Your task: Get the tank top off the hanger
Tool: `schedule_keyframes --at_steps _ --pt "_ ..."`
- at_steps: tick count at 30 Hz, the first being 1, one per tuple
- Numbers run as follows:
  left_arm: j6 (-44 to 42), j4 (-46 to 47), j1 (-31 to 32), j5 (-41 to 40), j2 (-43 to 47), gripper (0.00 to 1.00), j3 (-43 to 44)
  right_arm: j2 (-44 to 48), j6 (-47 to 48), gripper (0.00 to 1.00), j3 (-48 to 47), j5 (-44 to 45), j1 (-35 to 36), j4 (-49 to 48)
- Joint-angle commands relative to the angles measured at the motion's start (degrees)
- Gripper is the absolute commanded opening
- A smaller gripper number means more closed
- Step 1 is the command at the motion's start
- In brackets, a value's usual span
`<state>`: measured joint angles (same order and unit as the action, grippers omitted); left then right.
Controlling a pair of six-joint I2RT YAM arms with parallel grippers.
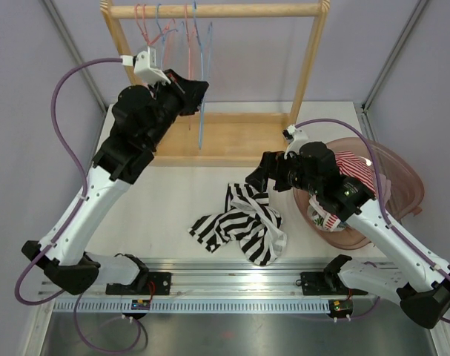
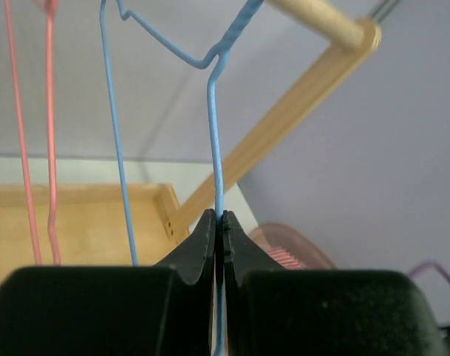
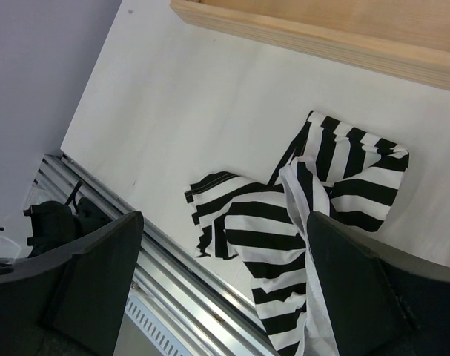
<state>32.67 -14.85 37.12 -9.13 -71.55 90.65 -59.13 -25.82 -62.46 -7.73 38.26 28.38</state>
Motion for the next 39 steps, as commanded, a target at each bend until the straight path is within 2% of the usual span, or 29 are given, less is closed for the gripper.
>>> schedule_keyframes --at_steps 1,2,7,14,21,22,24,26,28,29,34,35,39 --pt "0.2 -1.4 -2.7 3.7 -4.8 0.0 10.3 1.1 1.0 0.99 0.1 2.4 0.5 -1.1" --pt "0.4 -2.2 -4.2 4.5 -6.4 0.0 14.9 1.4 1.1 0.99 0.2 2.4 0.4 -1.2" --pt "1.1 -7.9 -8.1 7.1 -17.6 0.0 26.9 1.4 1.6 1.0 0.6 2.7 0.4 -1.0" --pt "1.3 -12.6 -9.7 8.7 -28.0 0.0 39.9 -0.1 2.4 1.0 1.2 2.1 0.4 -1.9" --pt "2.0 -12.6 -9.9 8.7 -27.1 0.01 36.2 -4.5 5.0 1.0 1.6 1.2 0.5 -1.3" --pt "2.1 -12.3 -9.9 8.8 -26.4 0.12 35.1 -6.8 4.9 0.99 1.4 2.0 0.6 -0.6" --pt "2.1 -11.8 -9.9 8.4 -24.1 0.17 32.5 -9.2 5.1 0.99 0.7 4.6 1.1 1.7" --pt "2.1 -10.7 -9.9 8.3 -22.2 0.28 29.5 -12.3 5.1 0.99 0.8 7.4 3.2 2.6" --pt "1.9 -10.3 -9.9 8.7 -20.4 0.37 28.8 -14.4 5.1 1.0 1.3 9.6 6.3 3.2" --pt "1.6 -10.5 -9.9 8.9 -19.9 0.46 29.0 -15.0 4.6 1.0 1.5 12.2 7.3 3.5" --pt "0.5 -11.2 -9.9 12.3 -15.1 0.68 28.5 -19.0 1.0 1.0 2.2 18.9 13.0 6.1" --pt "0.2 -11.2 -9.9 13.1 -14.1 0.99 28.2 -19.7 -0.3 0.99 2.7 20.0 14.2 6.1" --pt "-1.5 -11.9 -9.9 13.6 -8.1 0.99 25.0 -23.8 -2.2 1.0 4.9 21.1 15.5 4.9"
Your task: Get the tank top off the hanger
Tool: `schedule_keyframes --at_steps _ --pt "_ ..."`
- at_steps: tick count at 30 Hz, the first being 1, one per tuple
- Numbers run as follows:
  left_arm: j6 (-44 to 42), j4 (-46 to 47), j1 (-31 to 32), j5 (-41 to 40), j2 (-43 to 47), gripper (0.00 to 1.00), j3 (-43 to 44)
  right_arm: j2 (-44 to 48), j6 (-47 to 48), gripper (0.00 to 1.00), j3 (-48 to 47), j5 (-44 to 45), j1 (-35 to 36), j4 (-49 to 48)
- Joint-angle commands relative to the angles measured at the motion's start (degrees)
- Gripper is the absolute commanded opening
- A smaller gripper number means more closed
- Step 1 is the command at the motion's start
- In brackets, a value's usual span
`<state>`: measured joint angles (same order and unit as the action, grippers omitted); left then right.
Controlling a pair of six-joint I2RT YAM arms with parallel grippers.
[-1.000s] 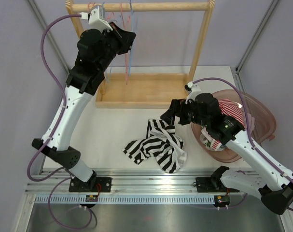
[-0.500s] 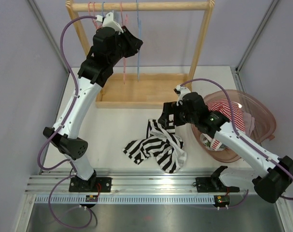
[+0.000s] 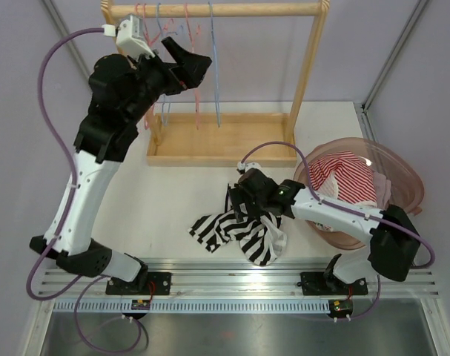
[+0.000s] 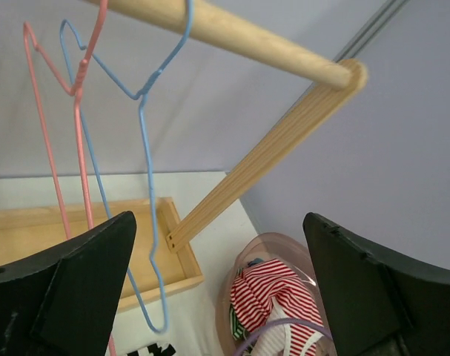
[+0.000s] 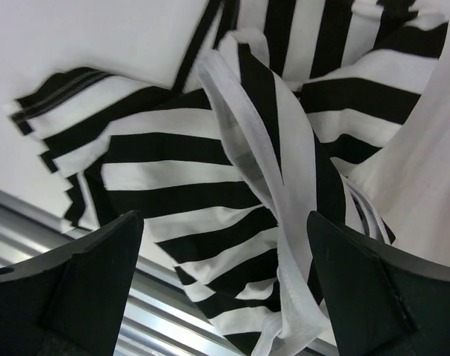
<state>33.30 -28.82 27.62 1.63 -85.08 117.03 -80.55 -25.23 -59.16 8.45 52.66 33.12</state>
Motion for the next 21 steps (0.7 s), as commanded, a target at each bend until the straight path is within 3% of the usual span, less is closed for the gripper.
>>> schedule_keyframes --at_steps 1,9,11,13,15,17,21 --pt "-2.9 1.9 -0.4 2.8 8.3 0.99 -3.5 -4.0 -3.1 1.0 1.8 5.3 1.5 0.0" --pt "-8.2 -4.0 -0.3 -2.1 20.8 0.99 -11.4 -13.7 -5.1 1.0 5.1 6.5 3.1 -2.6" --pt "-9.3 -4.7 -0.3 -3.7 23.7 0.99 -15.1 -16.1 -4.8 0.94 5.7 5.1 3.1 -4.7" --pt "-9.7 -5.4 -0.3 -5.1 27.7 0.99 -17.7 -18.5 -4.2 0.81 5.5 4.3 3.1 -5.6" --pt "-10.0 -6.3 -0.3 -6.0 31.7 0.99 -21.9 -19.3 -3.3 0.38 5.0 3.9 3.1 -6.1" --pt "-10.5 -6.9 -0.3 -7.1 34.6 0.99 -25.3 -16.9 -3.0 0.06 4.8 5.7 3.1 -5.7" --pt "-11.8 -6.5 -0.3 -10.5 42.0 0.99 -37.6 -7.0 -2.3 0.0 2.9 10.6 2.9 -1.9"
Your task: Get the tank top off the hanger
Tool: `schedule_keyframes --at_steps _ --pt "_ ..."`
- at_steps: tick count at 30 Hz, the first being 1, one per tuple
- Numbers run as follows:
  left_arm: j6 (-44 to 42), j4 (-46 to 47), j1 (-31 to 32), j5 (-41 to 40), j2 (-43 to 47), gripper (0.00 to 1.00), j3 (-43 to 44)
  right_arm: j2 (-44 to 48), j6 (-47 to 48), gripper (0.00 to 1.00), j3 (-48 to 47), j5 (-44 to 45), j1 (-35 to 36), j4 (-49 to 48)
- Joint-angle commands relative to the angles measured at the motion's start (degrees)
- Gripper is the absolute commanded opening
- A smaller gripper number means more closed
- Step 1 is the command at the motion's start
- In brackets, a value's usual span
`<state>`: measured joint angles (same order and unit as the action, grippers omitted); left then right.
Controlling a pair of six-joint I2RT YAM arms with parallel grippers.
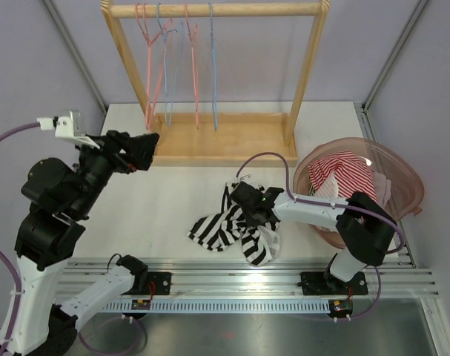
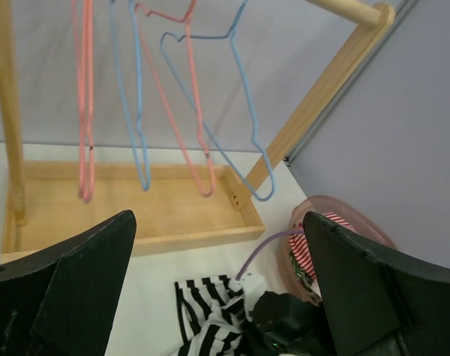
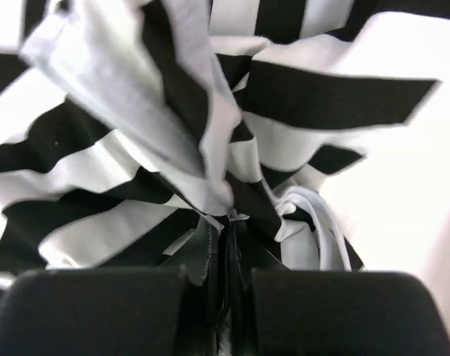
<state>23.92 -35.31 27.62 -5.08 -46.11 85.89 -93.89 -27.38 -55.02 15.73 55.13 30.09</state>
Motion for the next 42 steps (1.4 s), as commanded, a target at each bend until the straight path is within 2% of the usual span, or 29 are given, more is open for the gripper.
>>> schedule_keyframes --at_steps 1,4,9,14,22,23,26,30,34,38,42 --pt "-3.3 0.6 -0.3 -4.5 6.0 0.99 -8.6 9.7 0.0 0.0 -2.3 6.0 0.1 2.7" --pt "-4.4 1.2 -0.3 -7.4 9.9 0.99 -14.3 14.4 1.8 0.0 -8.2 8.7 -2.4 9.5" --pt "-7.9 -2.9 -0.3 -10.6 13.1 0.99 -17.9 19.8 4.3 0.0 -21.1 16.5 -9.1 21.5" --pt "-11.3 -5.9 -0.3 -15.9 14.8 0.99 -21.3 24.4 5.8 0.0 -28.4 21.5 -17.4 26.2" --pt "-13.6 -2.9 -0.2 -19.1 17.8 0.99 -28.1 26.2 6.9 0.0 -38.6 33.4 -31.3 34.8" --pt "-13.5 -2.5 -0.3 -19.0 17.7 0.99 -28.4 26.6 7.5 0.0 -38.6 33.5 -34.8 35.0" --pt "-13.1 -1.7 -0.3 -18.8 17.3 0.99 -29.6 28.1 8.7 0.0 -37.7 33.1 -39.6 34.5" --pt "-11.7 -2.2 -0.3 -20.6 16.1 0.99 -30.2 27.9 10.2 0.0 -34.7 25.3 -47.1 33.1" --pt "-10.9 -3.0 -0.4 -22.4 14.9 0.99 -30.1 23.8 6.7 0.0 -24.9 14.3 -50.1 28.6" --pt "-11.0 -3.6 -0.3 -24.2 15.6 0.99 -29.6 19.8 2.7 0.02 -15.5 8.1 -53.2 21.0" --pt "-11.0 -3.2 -0.3 -24.4 18.0 0.99 -30.6 11.7 1.2 0.04 -9.1 5.0 -54.7 15.3"
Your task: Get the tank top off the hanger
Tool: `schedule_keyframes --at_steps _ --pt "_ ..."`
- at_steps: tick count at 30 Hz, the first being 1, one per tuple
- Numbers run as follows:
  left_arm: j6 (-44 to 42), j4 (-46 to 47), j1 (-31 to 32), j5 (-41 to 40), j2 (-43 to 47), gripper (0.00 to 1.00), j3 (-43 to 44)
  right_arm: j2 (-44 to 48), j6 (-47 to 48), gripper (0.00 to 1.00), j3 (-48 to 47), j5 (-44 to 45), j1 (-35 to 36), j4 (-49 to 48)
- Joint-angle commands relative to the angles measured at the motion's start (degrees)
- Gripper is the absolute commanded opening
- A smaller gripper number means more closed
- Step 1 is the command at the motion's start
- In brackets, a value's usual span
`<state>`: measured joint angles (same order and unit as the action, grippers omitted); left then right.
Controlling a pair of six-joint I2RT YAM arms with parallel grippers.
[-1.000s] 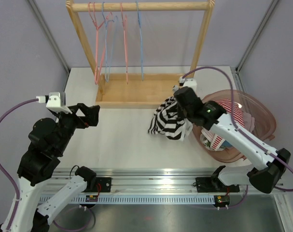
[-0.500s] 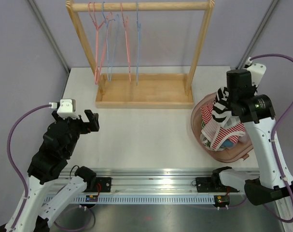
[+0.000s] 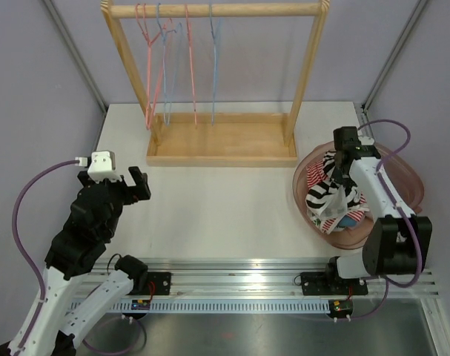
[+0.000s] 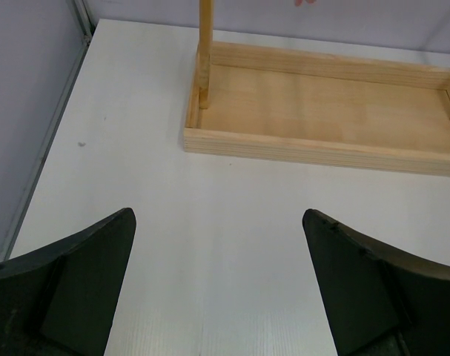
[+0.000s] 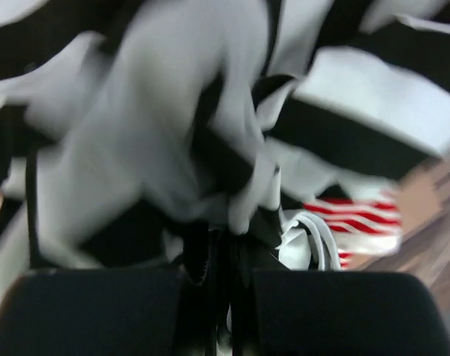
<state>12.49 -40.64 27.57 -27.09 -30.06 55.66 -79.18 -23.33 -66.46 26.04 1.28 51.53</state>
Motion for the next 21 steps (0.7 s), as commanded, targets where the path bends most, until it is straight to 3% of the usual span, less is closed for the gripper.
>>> schedule_keyframes --at_steps 1,5,8,11,12,14,15,16,21 --pt "0.3 2.1 -0.2 -2.5 2.3 0.99 -0.5 -4.2 -2.9 0.04 4.2 -6.3 -2.7 -8.0" --pt "0.4 2.1 -0.2 -3.8 4.0 0.99 -1.1 -6.5 -2.9 0.06 7.4 -7.8 -3.6 -11.2" --pt "0.3 2.0 -0.2 -3.9 4.1 0.99 -1.1 -5.8 -2.0 0.13 5.3 -9.1 -3.7 -10.1" --pt "0.4 1.4 -0.2 -4.8 4.0 0.99 -0.7 -3.3 -1.6 0.37 1.3 -8.6 -3.7 -6.3" --pt "0.6 1.1 -0.2 -5.2 3.9 0.99 -0.6 -2.3 -1.5 0.5 -0.3 -8.0 -3.7 -4.6" --pt "0.6 0.8 -0.2 -6.2 3.9 0.99 0.0 0.2 -1.3 0.58 -2.0 -7.9 -3.7 -2.8" --pt "0.7 0.5 -0.2 -6.7 3.9 0.99 0.2 1.0 -1.0 0.69 -3.8 -7.2 -3.7 -1.2" --pt "0.7 0.3 -0.3 -7.6 3.7 0.99 0.7 1.8 -0.8 0.97 -4.7 -6.6 -3.7 -0.3" --pt "1.2 -2.3 -0.3 -10.2 2.5 0.99 2.8 5.8 2.8 0.99 -12.2 -7.0 -3.7 5.4"
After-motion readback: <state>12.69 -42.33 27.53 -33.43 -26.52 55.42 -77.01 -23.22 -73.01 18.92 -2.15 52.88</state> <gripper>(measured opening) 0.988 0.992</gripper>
